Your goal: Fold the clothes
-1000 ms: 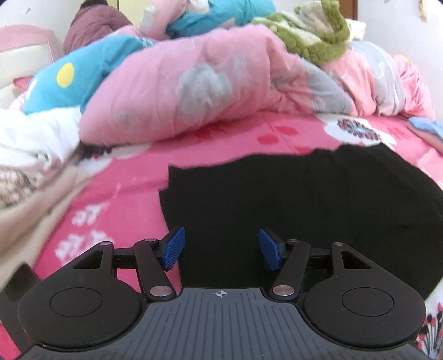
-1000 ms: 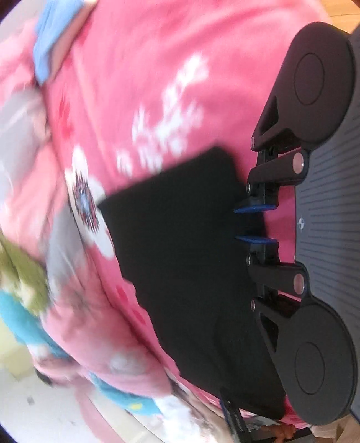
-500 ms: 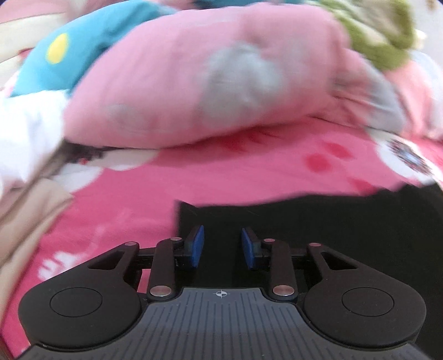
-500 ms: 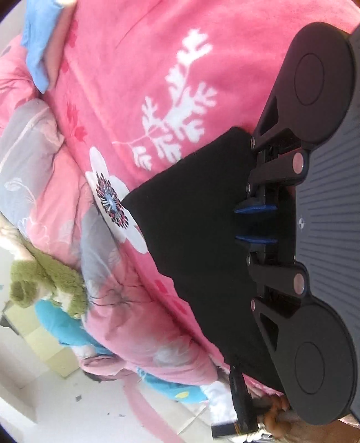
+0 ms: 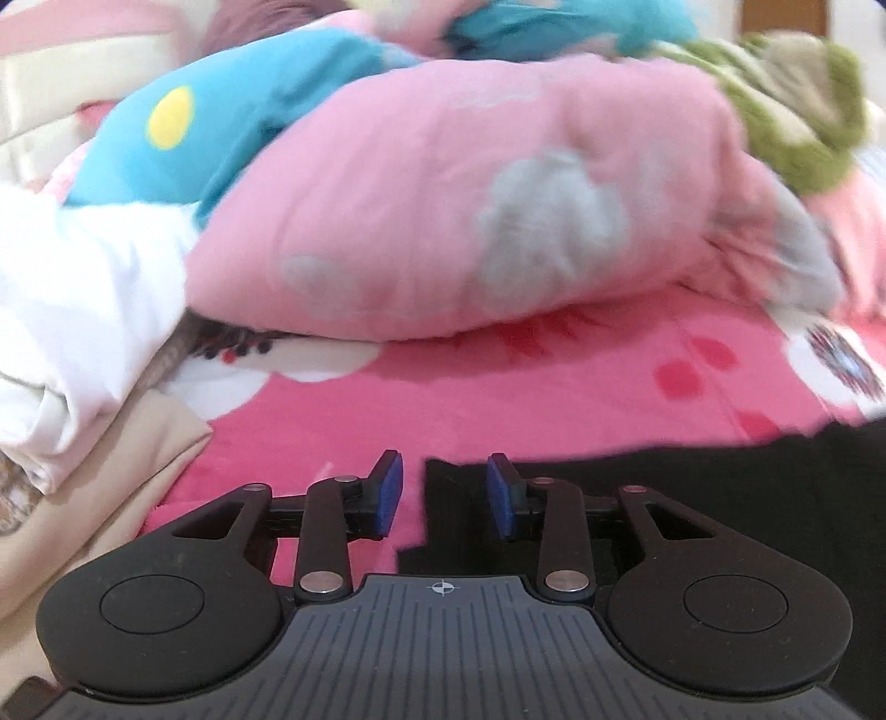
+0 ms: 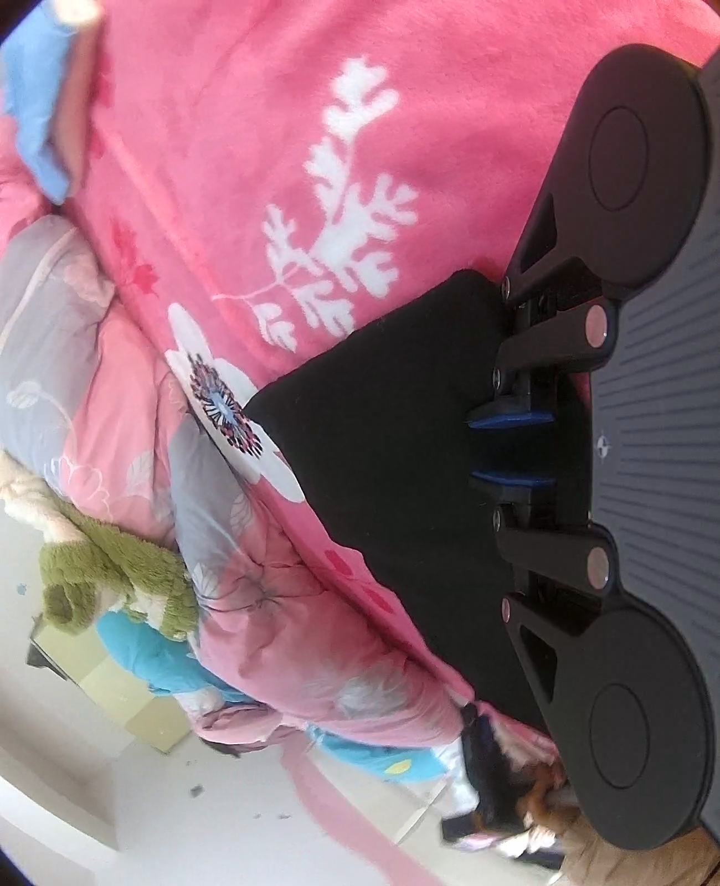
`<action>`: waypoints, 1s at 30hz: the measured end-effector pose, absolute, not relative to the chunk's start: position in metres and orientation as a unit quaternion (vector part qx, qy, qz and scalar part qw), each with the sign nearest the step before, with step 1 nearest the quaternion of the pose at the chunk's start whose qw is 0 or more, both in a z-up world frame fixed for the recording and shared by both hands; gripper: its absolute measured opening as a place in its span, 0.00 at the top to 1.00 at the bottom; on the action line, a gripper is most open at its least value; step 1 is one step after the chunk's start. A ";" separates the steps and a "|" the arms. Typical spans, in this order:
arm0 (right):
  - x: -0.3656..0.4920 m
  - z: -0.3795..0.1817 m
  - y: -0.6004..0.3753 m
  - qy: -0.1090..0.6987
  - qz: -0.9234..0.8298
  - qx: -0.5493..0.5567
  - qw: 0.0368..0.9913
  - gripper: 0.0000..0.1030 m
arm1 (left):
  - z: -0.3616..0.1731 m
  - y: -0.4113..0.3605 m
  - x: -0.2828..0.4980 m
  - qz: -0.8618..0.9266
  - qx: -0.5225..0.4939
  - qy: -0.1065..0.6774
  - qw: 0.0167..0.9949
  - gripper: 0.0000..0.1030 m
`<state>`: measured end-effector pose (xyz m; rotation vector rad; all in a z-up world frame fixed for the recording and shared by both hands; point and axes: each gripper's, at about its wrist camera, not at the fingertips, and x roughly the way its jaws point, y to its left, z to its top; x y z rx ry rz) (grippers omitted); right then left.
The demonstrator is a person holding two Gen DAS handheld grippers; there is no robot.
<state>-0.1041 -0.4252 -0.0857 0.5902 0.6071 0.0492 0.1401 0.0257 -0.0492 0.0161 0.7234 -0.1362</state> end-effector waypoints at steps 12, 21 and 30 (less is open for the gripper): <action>-0.029 -0.063 -0.241 0.354 0.298 0.056 0.885 0.82 | -0.073 0.007 0.134 -0.147 0.079 0.386 0.907 0.66; -0.067 -0.053 -0.194 0.388 0.440 -0.099 0.804 0.82 | -0.072 0.017 0.144 -0.188 0.083 0.396 0.895 0.65; -0.039 -0.079 -0.152 0.377 0.453 -0.053 0.806 0.83 | -0.072 0.024 0.150 -0.208 0.074 0.402 0.889 0.64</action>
